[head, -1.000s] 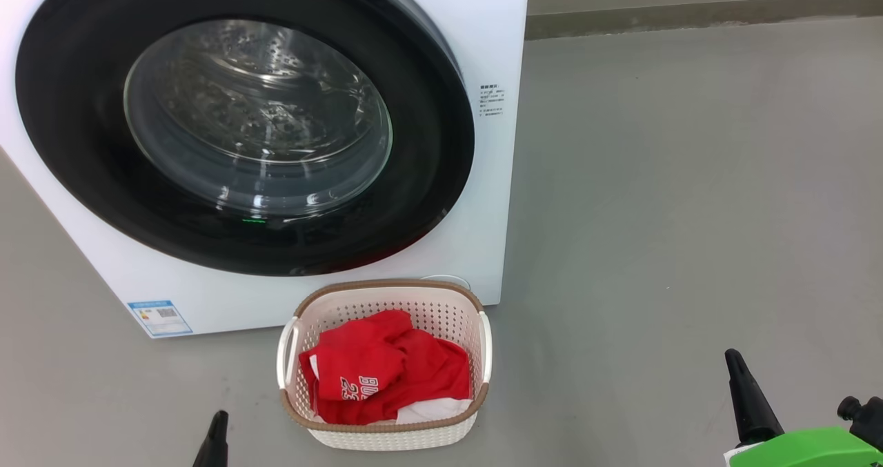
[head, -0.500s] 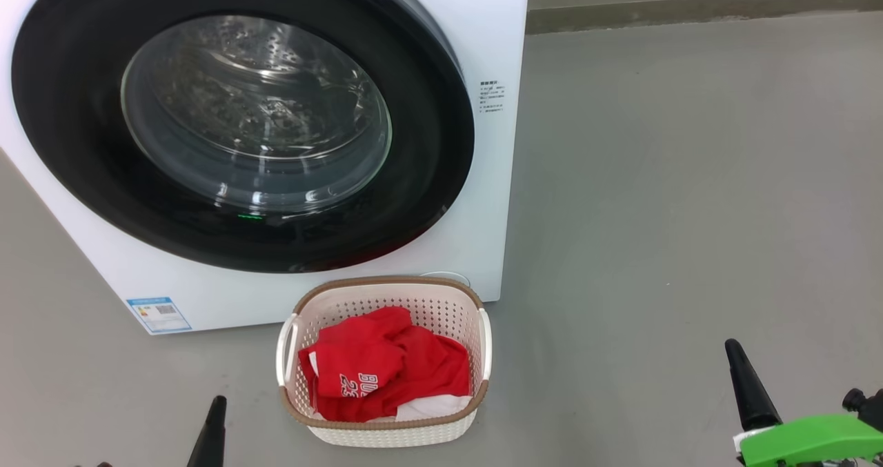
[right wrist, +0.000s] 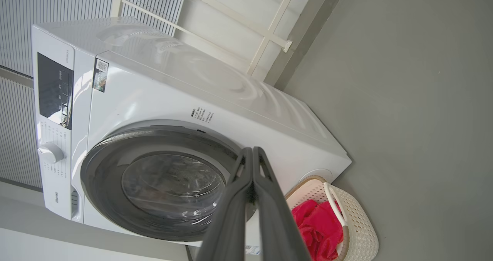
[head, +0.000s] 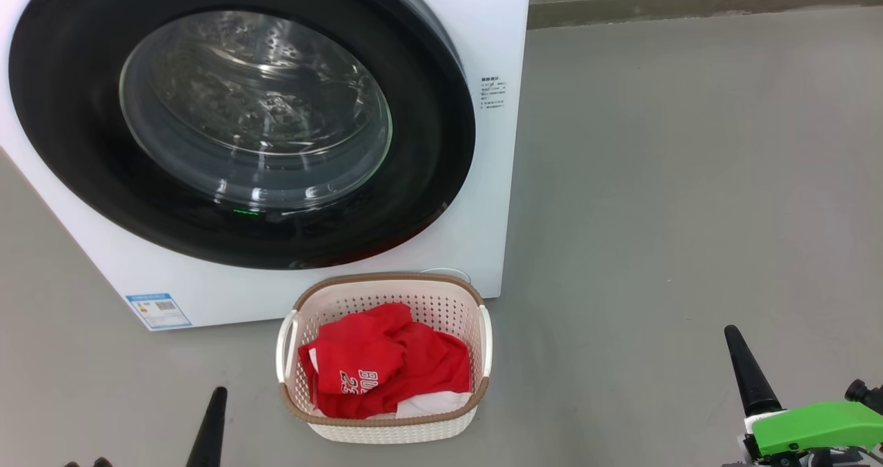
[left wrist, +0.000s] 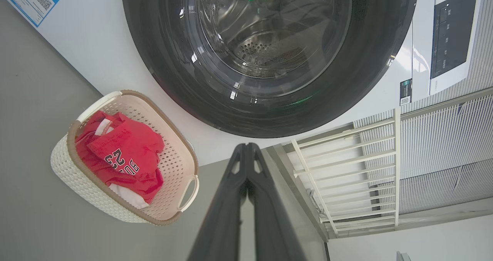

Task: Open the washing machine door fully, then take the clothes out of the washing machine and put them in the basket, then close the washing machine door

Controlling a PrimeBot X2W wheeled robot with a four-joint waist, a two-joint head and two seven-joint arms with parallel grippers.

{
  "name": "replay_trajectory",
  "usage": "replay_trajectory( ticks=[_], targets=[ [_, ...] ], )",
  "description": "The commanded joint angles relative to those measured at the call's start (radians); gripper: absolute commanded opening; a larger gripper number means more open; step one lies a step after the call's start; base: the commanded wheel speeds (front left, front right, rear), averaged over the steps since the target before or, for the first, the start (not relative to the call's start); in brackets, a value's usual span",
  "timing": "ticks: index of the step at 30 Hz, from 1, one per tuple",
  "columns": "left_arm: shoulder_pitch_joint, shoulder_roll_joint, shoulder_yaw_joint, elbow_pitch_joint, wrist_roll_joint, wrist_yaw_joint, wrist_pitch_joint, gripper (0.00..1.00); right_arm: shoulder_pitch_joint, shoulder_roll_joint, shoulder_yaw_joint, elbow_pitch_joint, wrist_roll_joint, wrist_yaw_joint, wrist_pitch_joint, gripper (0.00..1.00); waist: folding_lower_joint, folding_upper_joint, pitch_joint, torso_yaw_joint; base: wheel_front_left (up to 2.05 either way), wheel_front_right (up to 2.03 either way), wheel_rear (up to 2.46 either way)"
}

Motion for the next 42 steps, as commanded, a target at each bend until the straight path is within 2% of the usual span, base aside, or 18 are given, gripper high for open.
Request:
replay_trajectory(
  ticks=[1, 33, 42],
  targets=[
    [-0.054, 0.009, 0.029, -0.022, -0.030, -0.005, 0.008, 0.00, -0.054, -0.017, 0.011, -0.024, 0.024, -0.001, 0.009, 0.00, -0.0001, 0.0000, 0.001, 0.000, 0.00, 0.00, 0.00],
    [-0.120, 0.000, 0.054, -0.012, -0.374, -0.007, 0.099, 0.00, -0.120, -0.026, 0.002, -0.012, 0.362, -0.001, 0.103, 0.00, -0.0001, 0.0000, 0.019, 0.000, 0.00, 0.00, 0.00],
    [-0.120, 0.000, 0.054, -0.012, -0.374, -0.007, 0.099, 0.00, -0.120, -0.026, 0.002, -0.012, 0.362, -0.001, 0.103, 0.00, -0.0001, 0.0000, 0.019, 0.000, 0.00, 0.00, 0.00]
  ],
)
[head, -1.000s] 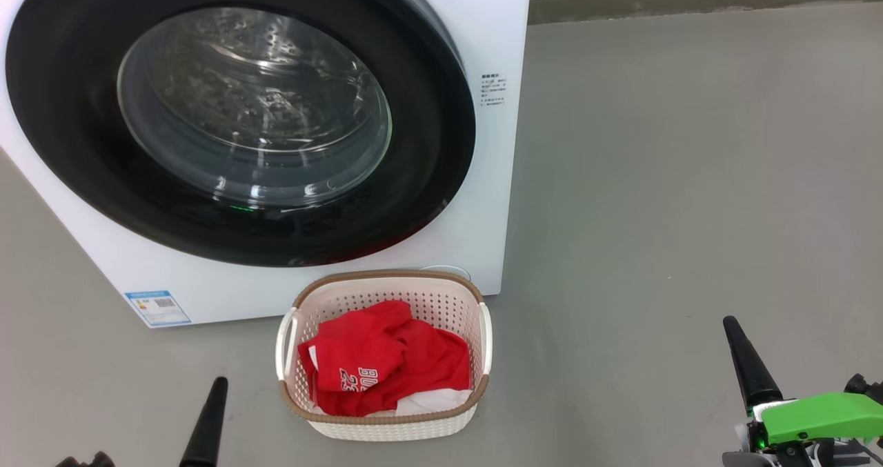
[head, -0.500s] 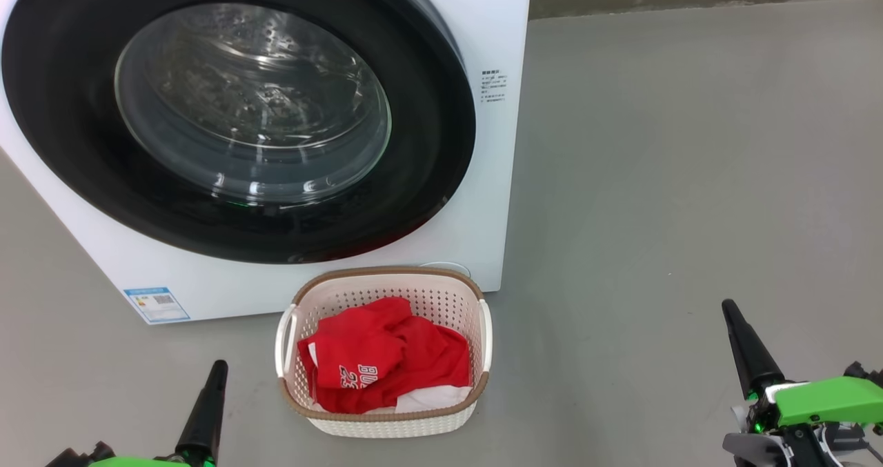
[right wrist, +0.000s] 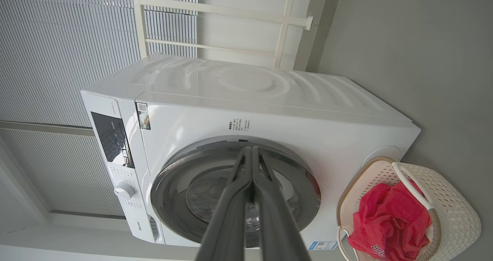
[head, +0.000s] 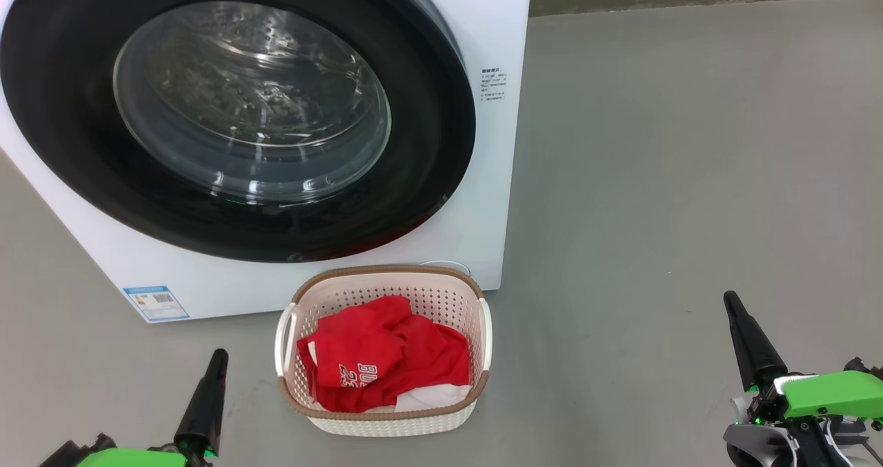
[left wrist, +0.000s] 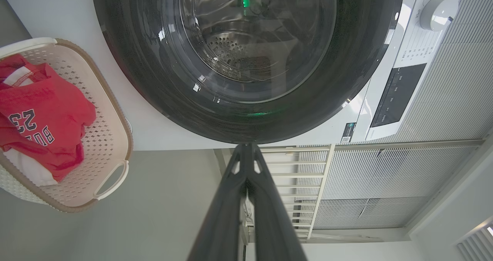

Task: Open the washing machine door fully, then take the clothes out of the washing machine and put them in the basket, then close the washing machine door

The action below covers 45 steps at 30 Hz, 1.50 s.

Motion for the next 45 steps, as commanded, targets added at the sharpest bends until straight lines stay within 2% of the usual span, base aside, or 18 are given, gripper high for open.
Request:
replay_trajectory(
  ticks=[1, 45],
  targets=[
    [-0.039, 0.009, 0.035, -0.021, -0.007, -0.007, 0.004, 0.00, -0.042, -0.017, 0.016, -0.026, -0.001, -0.001, 0.007, 0.00, 0.0000, -0.0001, 0.000, 0.000, 0.00, 0.00, 0.00],
    [-0.039, 0.009, 0.035, -0.021, -0.007, -0.007, 0.004, 0.00, -0.042, -0.016, 0.016, -0.026, -0.001, -0.001, 0.007, 0.00, 0.0000, -0.0001, 0.000, 0.000, 0.00, 0.00, 0.00]
  ],
)
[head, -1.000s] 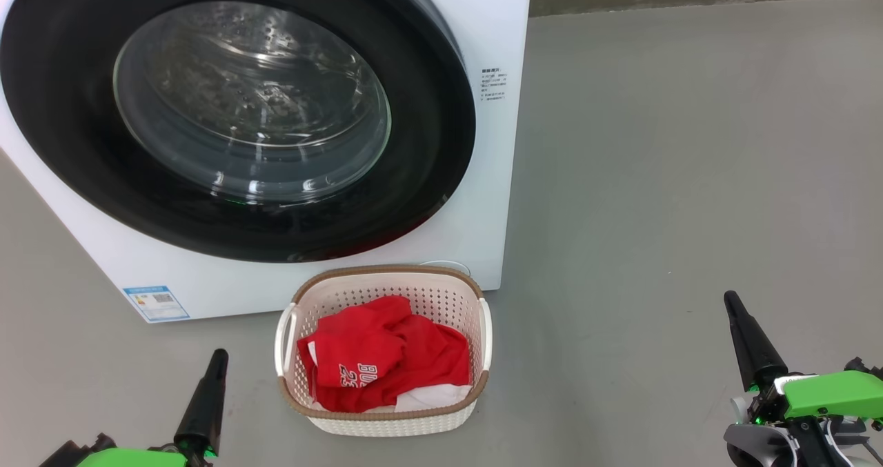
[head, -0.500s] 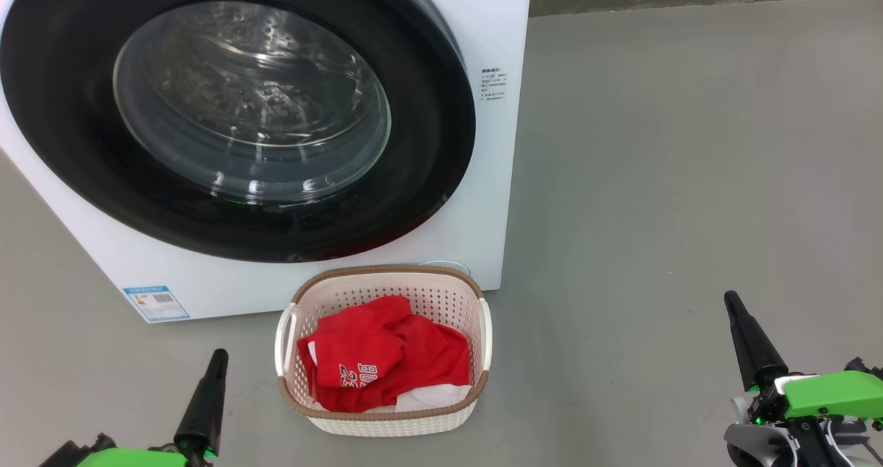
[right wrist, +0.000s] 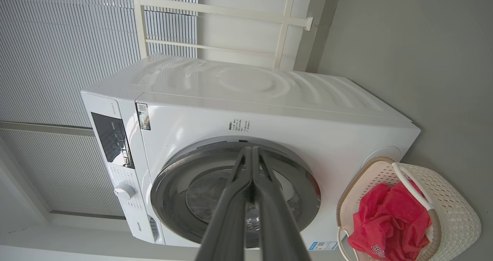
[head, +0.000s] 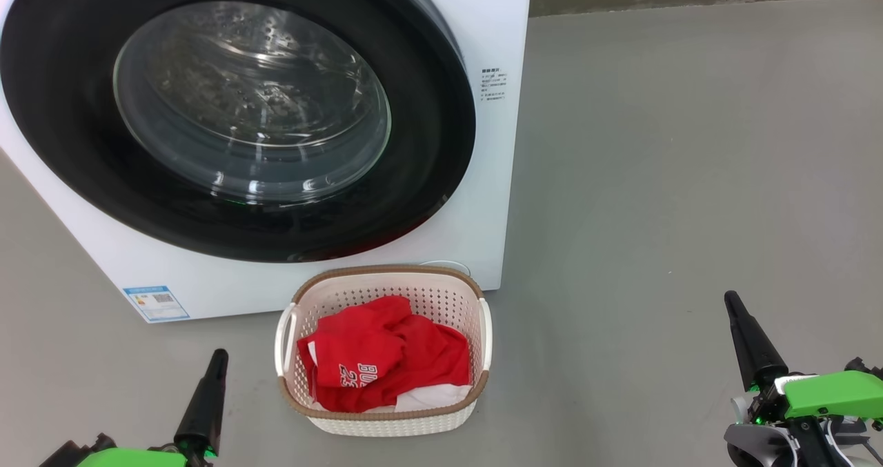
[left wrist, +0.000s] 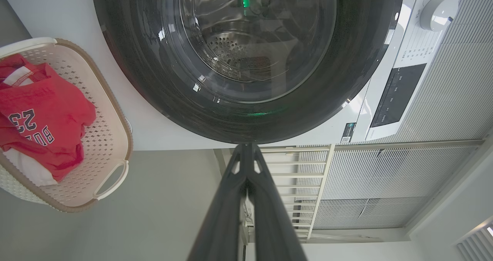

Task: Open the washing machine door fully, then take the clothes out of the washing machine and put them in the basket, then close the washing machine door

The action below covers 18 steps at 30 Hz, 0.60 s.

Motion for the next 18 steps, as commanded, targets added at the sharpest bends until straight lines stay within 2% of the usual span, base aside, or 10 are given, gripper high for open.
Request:
replay_trajectory(
  ticks=[1, 18],
  targets=[
    [-0.039, 0.010, 0.035, -0.021, -0.007, -0.007, 0.004, 0.00, -0.042, -0.016, 0.018, -0.026, -0.001, -0.001, 0.007, 0.00, 0.0000, 0.0000, 0.000, 0.000, 0.00, 0.00, 0.00],
    [-0.039, 0.010, 0.035, -0.021, -0.007, -0.007, 0.003, 0.00, -0.042, -0.016, 0.018, -0.026, -0.001, -0.001, 0.007, 0.00, 0.0000, 0.0000, 0.000, 0.000, 0.00, 0.00, 0.00]
  ],
)
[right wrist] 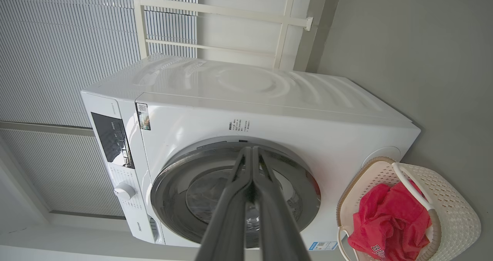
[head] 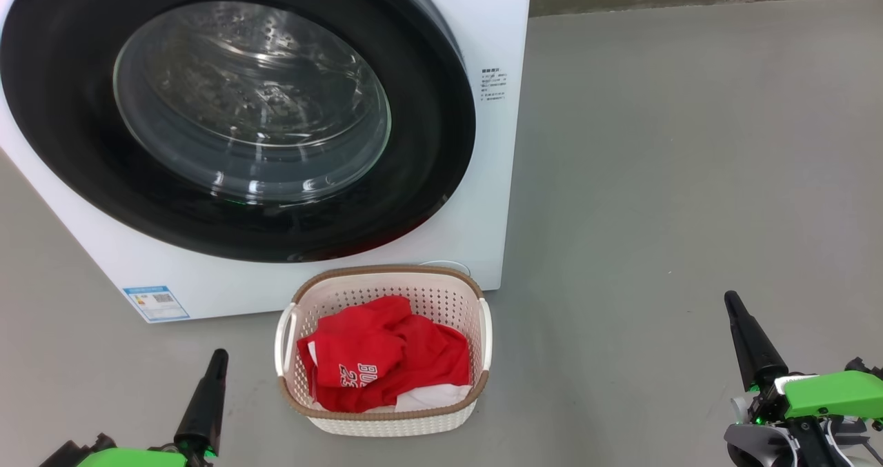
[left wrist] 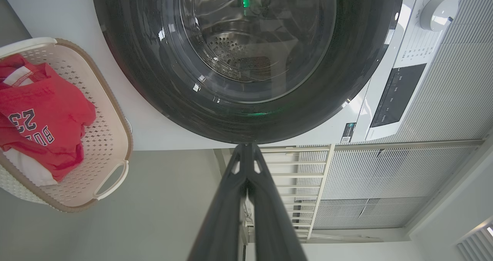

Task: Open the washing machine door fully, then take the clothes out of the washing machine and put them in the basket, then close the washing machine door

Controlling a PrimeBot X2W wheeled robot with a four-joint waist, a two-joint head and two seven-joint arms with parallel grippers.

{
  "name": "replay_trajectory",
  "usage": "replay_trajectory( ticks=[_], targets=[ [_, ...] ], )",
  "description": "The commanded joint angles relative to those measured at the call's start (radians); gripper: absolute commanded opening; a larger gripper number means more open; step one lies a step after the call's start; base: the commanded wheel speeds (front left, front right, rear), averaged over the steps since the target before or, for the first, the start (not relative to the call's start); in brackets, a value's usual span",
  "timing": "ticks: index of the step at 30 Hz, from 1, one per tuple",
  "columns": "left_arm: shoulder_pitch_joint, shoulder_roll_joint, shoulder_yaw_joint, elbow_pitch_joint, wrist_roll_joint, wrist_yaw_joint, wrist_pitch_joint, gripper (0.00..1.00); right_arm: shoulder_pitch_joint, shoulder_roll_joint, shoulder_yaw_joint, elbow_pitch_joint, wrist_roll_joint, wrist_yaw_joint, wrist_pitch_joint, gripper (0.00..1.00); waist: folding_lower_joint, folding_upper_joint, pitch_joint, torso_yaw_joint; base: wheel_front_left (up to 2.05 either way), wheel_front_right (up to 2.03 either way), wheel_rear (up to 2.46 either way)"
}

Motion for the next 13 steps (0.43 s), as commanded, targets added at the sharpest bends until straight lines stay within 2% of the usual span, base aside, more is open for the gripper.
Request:
replay_trajectory(
  ticks=[1, 13],
  targets=[
    [-0.039, 0.010, 0.035, -0.021, -0.007, -0.007, 0.003, 0.00, -0.042, -0.016, 0.018, -0.026, -0.001, -0.001, 0.007, 0.00, 0.0000, 0.0000, 0.000, 0.000, 0.00, 0.00, 0.00],
    [-0.039, 0.010, 0.035, -0.021, -0.007, -0.007, 0.003, 0.00, -0.042, -0.016, 0.018, -0.026, -0.001, -0.001, 0.007, 0.00, 0.0000, 0.0000, 0.000, 0.000, 0.00, 0.00, 0.00]
  ],
)
